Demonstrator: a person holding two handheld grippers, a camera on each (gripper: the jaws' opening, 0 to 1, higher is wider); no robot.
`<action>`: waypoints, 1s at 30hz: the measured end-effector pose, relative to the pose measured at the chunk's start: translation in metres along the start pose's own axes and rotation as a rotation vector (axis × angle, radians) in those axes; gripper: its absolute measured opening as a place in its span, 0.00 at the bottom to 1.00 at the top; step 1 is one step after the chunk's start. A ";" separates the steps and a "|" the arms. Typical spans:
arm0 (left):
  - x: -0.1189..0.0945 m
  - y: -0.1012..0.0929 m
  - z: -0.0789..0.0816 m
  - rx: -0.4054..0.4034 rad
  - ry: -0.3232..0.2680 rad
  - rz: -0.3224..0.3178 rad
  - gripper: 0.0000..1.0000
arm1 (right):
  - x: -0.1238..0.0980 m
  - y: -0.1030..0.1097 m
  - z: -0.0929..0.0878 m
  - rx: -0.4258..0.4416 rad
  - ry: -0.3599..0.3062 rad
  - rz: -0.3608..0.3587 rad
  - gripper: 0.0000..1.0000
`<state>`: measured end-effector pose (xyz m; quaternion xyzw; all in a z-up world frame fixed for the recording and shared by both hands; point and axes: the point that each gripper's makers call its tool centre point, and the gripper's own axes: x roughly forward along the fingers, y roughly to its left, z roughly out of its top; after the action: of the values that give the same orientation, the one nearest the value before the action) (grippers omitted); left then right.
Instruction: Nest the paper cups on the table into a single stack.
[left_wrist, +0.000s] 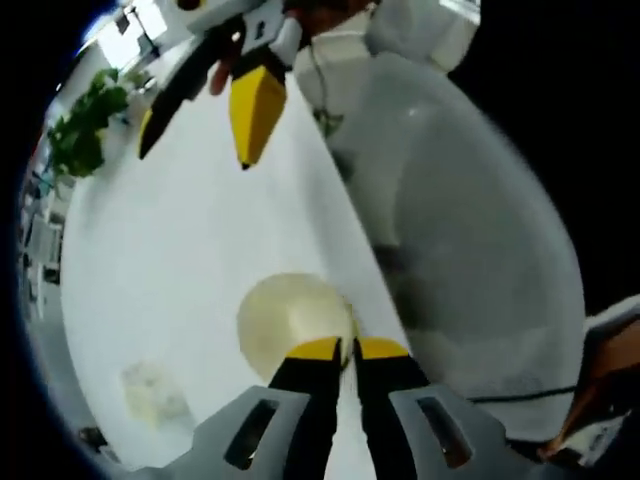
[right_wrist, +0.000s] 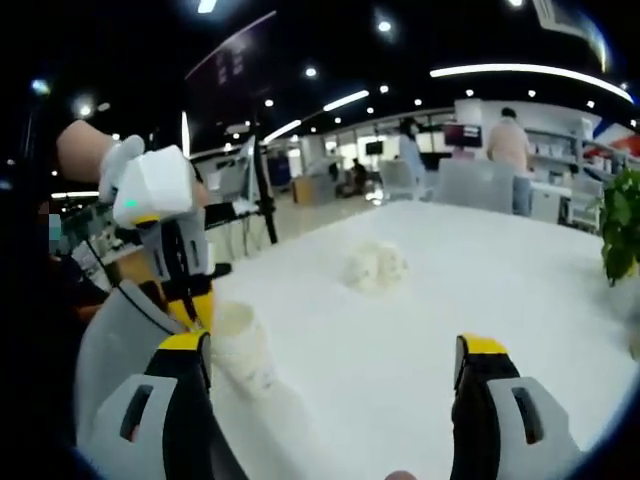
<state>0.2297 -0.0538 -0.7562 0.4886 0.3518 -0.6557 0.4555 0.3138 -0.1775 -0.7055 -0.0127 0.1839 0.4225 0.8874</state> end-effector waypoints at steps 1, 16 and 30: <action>0.001 0.000 0.000 -0.001 0.000 -0.001 0.04 | 0.000 0.000 0.000 0.000 0.000 0.000 1.00; -0.002 -0.001 -0.001 -0.079 -0.062 0.002 0.15 | 0.002 0.003 -0.006 0.008 0.014 0.005 1.00; -0.033 0.014 0.001 -0.356 -0.326 0.146 0.26 | 0.008 0.007 -0.007 0.016 0.014 0.013 1.00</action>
<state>0.2460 -0.0514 -0.7246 0.3126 0.3475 -0.6189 0.6313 0.3106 -0.1685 -0.7139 -0.0073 0.1934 0.4266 0.8835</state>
